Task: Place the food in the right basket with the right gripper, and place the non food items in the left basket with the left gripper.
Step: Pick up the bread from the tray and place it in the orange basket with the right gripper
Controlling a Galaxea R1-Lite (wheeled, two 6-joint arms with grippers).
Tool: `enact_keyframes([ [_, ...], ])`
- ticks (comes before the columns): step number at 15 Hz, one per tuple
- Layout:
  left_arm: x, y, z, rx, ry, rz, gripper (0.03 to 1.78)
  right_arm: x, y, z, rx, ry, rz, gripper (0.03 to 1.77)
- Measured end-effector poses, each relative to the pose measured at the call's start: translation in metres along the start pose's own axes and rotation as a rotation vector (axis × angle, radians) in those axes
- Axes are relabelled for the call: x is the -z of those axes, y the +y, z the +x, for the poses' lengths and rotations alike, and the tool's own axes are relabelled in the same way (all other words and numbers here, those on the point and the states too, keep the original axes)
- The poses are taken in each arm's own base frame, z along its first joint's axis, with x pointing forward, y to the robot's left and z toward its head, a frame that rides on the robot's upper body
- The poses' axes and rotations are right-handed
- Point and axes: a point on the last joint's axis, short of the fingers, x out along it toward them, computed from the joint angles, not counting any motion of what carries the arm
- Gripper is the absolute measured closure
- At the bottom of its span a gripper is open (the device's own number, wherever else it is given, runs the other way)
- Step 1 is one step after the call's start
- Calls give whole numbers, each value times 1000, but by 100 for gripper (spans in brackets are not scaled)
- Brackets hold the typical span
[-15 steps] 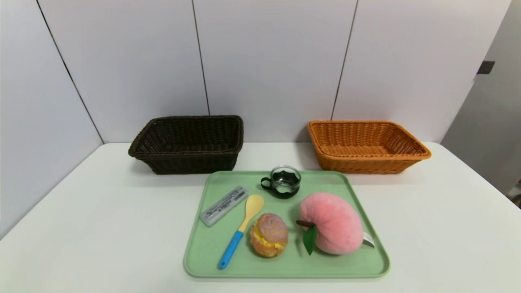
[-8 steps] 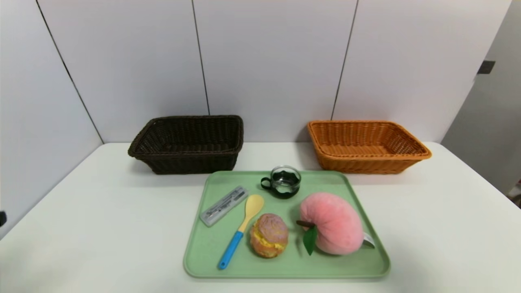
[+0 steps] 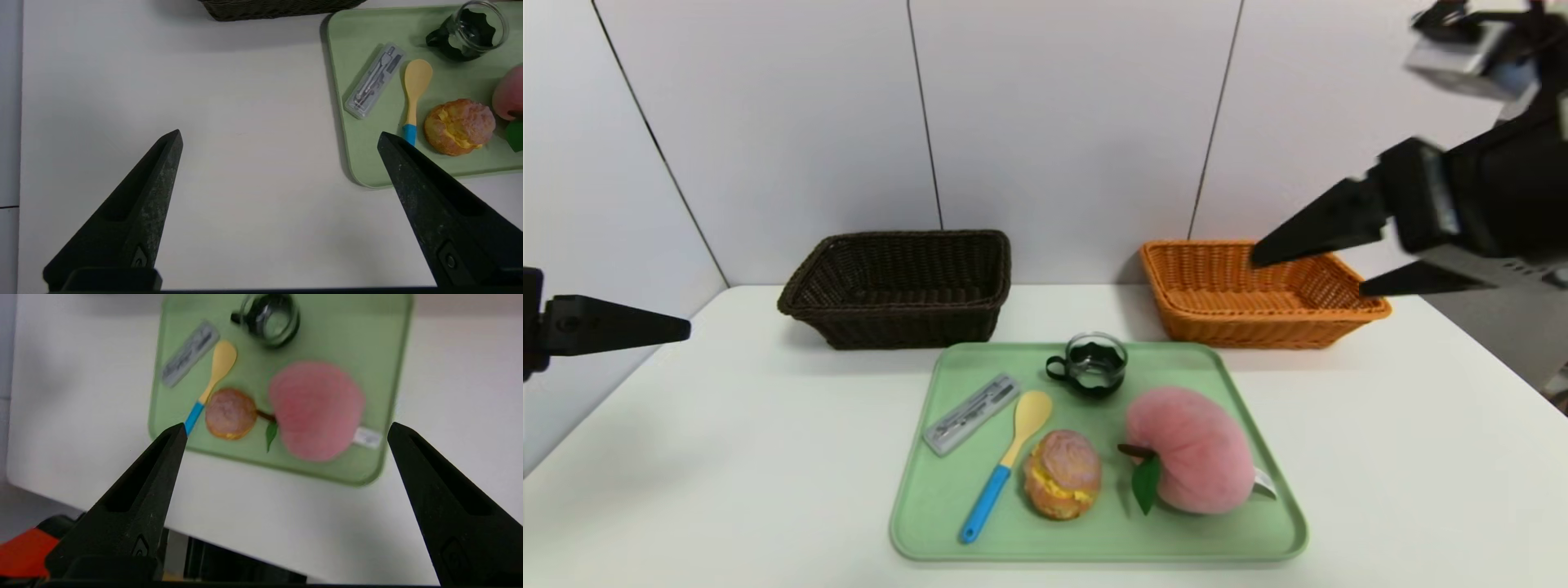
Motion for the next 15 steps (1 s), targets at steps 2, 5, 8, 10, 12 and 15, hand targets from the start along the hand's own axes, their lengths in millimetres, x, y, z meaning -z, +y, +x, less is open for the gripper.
enact_keyframes([
  [2, 1, -4, 8, 31, -3, 15, 12, 15, 27, 30, 32, 162, -15, 10],
  [5, 8, -13, 20, 87, 36, 27, 12, 36, 62, 67, 37, 289, -112, 10],
  [8, 21, -27, 28, 93, 105, -27, 12, 54, 89, 100, 36, 341, -171, 10],
  [10, 26, -34, 30, 98, 130, -59, 12, 61, 101, 120, 38, 343, -175, 10],
  [12, 29, -35, 32, 78, 136, -51, 12, 68, 108, 136, 72, 338, -190, 10],
  [15, 31, -35, 32, 63, 140, -42, 12, 72, 114, 161, 106, 314, -165, 10],
])
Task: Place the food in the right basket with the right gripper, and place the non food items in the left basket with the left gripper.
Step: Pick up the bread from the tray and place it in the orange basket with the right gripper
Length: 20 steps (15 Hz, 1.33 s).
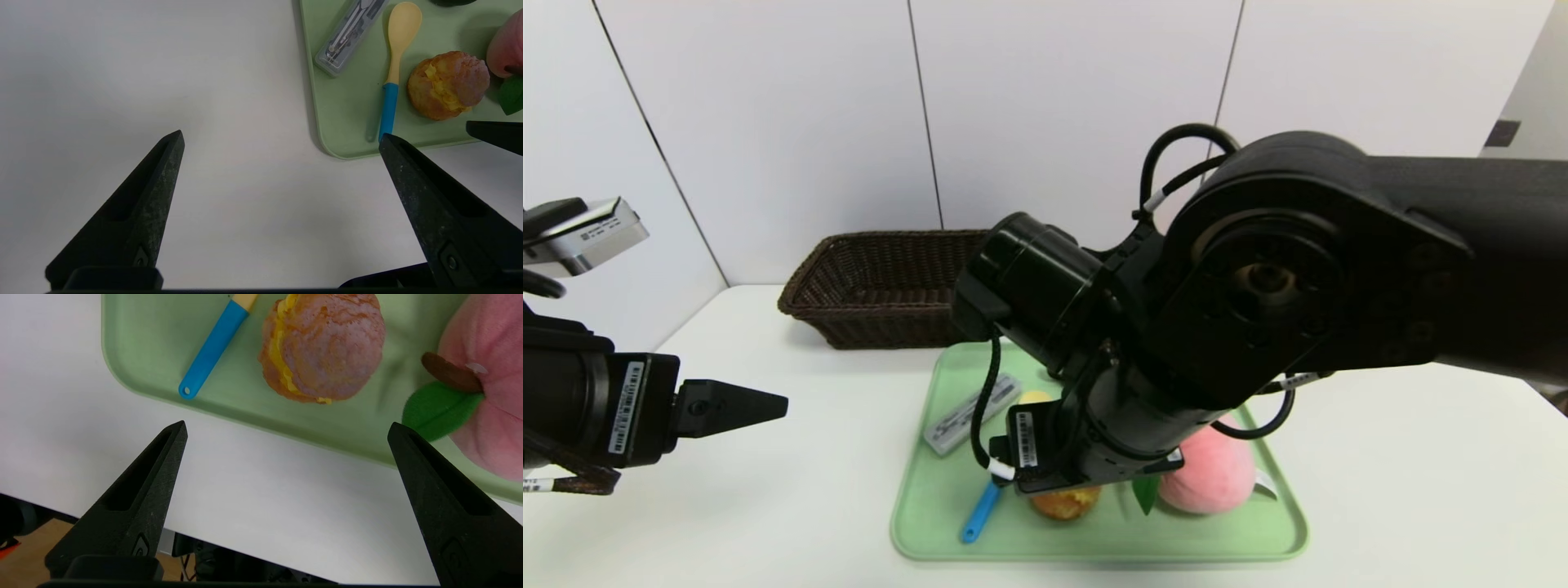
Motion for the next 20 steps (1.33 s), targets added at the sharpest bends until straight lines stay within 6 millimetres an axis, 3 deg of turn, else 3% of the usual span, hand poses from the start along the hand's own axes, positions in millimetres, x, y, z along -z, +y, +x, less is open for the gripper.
enact_keyframes([
  [7, 2, 1, -1, 1, 1, 4, 12, -11, -4, 49, 78, 61, 44, 10],
  [18, 13, 1, -4, 17, 14, 18, 12, -19, -9, 81, 111, 77, 64, 10],
  [20, 16, 2, -5, 17, 16, 17, 12, -19, -9, 85, 117, 84, 64, 44],
])
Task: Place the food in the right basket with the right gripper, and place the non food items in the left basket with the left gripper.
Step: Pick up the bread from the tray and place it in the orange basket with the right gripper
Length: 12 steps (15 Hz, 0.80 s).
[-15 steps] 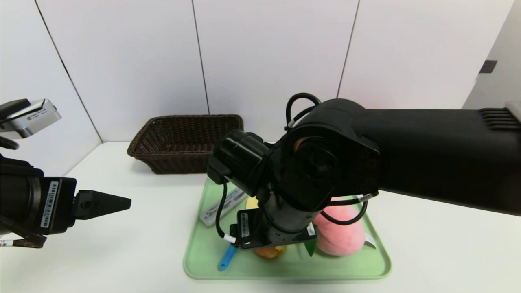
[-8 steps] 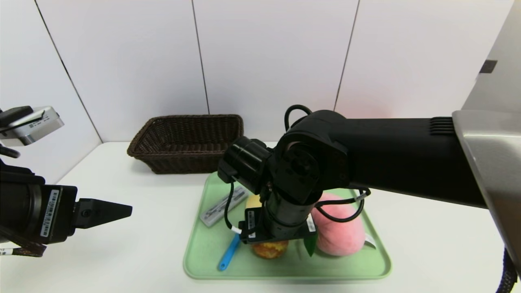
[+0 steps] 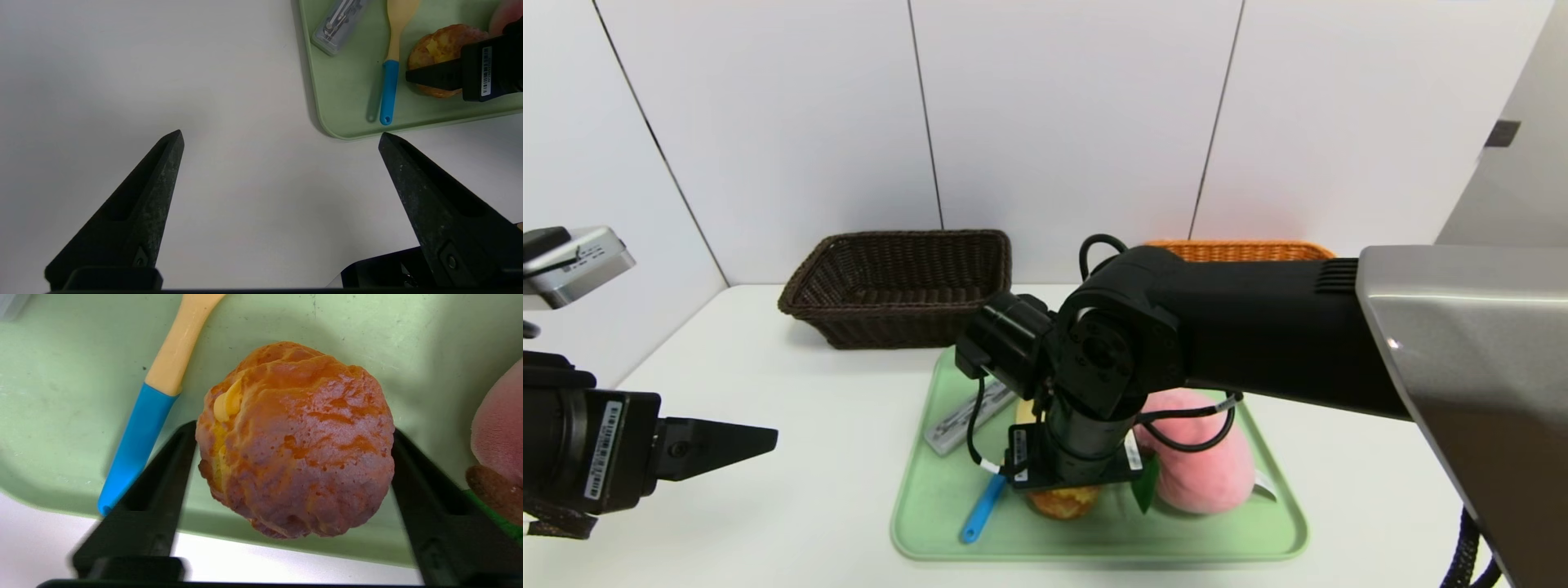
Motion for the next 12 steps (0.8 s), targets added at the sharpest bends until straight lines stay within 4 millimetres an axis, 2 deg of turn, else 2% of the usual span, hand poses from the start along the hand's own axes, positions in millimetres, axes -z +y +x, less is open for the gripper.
enact_keyframes([
  [2, 3, 1, -2, 1, -2, -1, 12, 0, 0, 1, 1, 4, -1, 70],
  [4, 5, 2, -2, 1, -1, -1, 12, 1, 0, -1, -1, 1, -4, 87],
  [6, 6, 2, -3, 1, -2, -2, 12, 1, -1, -12, -18, -15, -12, 98],
  [9, 7, 2, -4, 3, -7, -3, 12, 2, -8, -43, -65, -65, -13, 100],
  [12, 9, 3, -6, 3, -8, -2, 12, 2, -23, -89, -143, -153, -18, 100],
])
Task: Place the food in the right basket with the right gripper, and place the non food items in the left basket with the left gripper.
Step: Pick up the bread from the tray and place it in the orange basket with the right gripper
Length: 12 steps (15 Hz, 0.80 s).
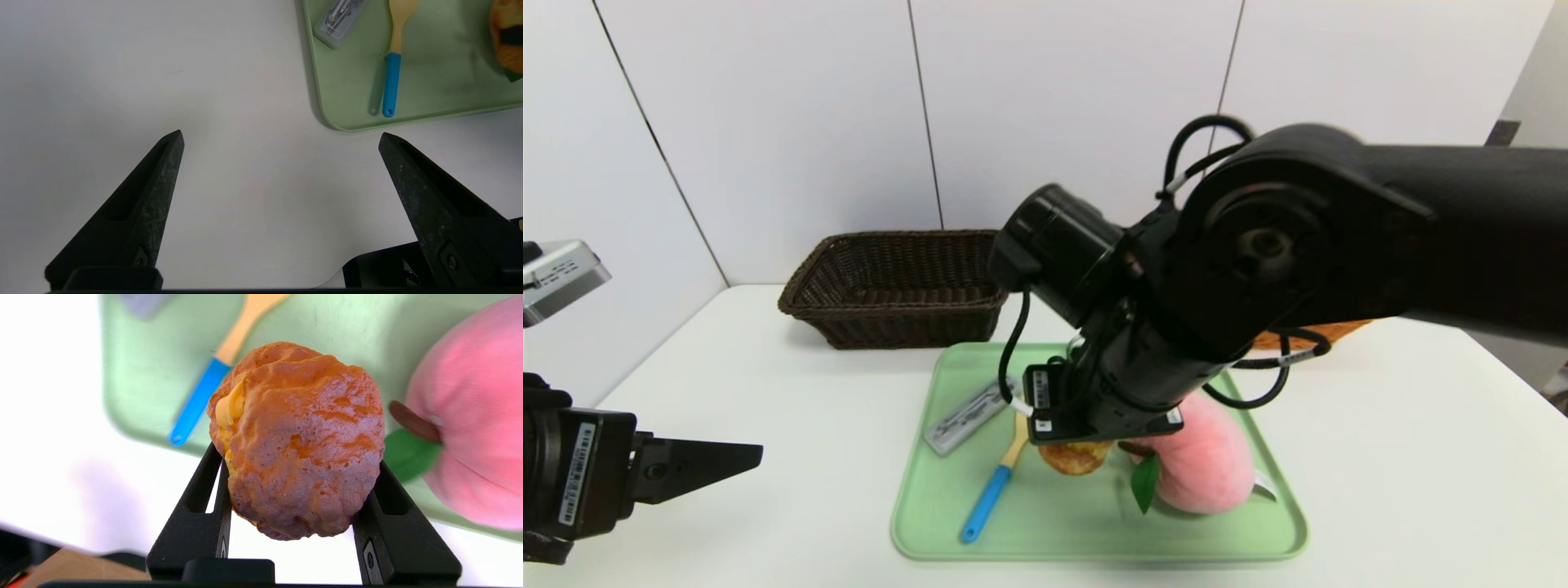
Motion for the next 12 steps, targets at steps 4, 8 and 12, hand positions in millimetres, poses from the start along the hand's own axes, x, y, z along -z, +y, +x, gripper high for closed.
enact_keyframes([
  [4, 5, 1, 1, -1, 4, 0, 12, -47, -55, -58, -99, -279, 118, 100],
  [8, 4, 1, 0, 0, -4, 4, 12, -85, -141, -89, -67, -455, 304, 100],
  [12, 1, 0, -1, 10, -37, 6, 12, -112, -211, -69, 5, -492, 452, 100],
])
